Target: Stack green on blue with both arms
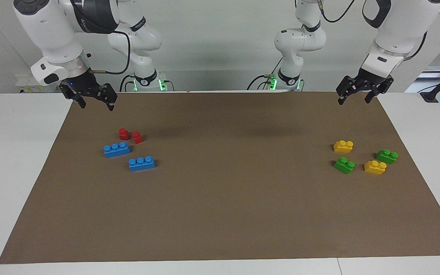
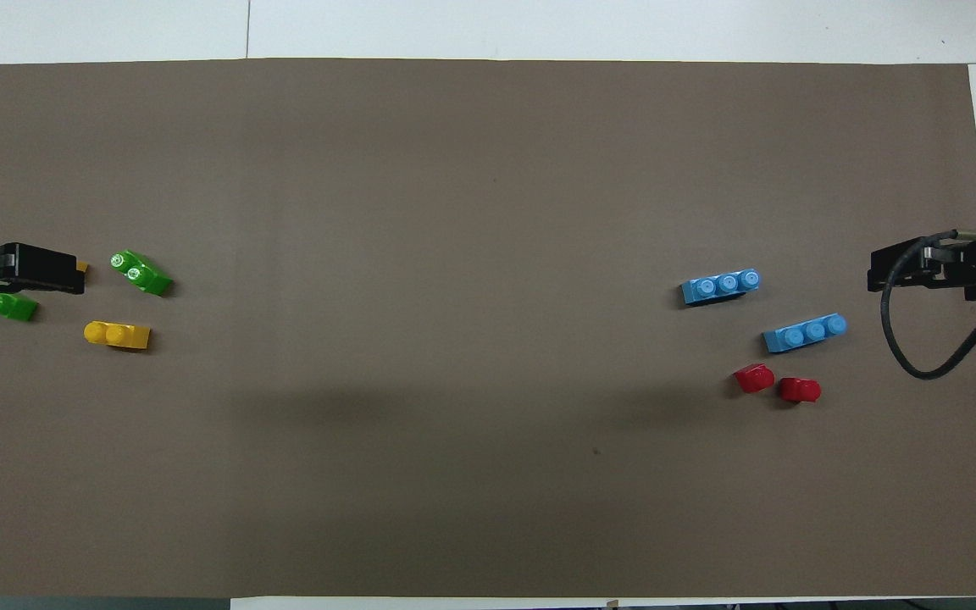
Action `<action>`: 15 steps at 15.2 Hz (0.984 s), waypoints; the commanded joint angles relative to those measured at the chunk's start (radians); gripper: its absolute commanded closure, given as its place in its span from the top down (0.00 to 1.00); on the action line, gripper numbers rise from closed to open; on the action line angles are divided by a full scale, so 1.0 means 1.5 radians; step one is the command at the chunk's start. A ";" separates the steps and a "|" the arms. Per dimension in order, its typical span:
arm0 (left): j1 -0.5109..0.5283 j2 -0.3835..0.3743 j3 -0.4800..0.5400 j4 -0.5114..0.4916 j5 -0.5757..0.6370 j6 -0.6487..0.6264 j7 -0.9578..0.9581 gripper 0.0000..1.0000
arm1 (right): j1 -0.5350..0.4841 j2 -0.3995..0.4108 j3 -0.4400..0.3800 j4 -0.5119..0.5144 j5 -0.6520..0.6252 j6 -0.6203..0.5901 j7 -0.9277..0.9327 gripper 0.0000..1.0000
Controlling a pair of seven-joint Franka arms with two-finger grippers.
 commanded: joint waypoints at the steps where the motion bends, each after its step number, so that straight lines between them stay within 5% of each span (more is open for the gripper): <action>1: -0.006 -0.019 0.007 -0.012 -0.007 -0.003 0.009 1.00 | 0.000 -0.017 0.000 -0.020 0.002 0.015 0.001 1.00; 10: 0.004 -0.027 0.009 -0.024 -0.009 -0.002 -0.001 1.00 | -0.001 -0.017 0.000 -0.020 0.002 0.015 0.001 1.00; 15: 0.027 -0.057 0.016 -0.095 -0.011 0.051 -0.026 1.00 | -0.001 -0.017 0.000 -0.020 0.002 0.015 0.001 1.00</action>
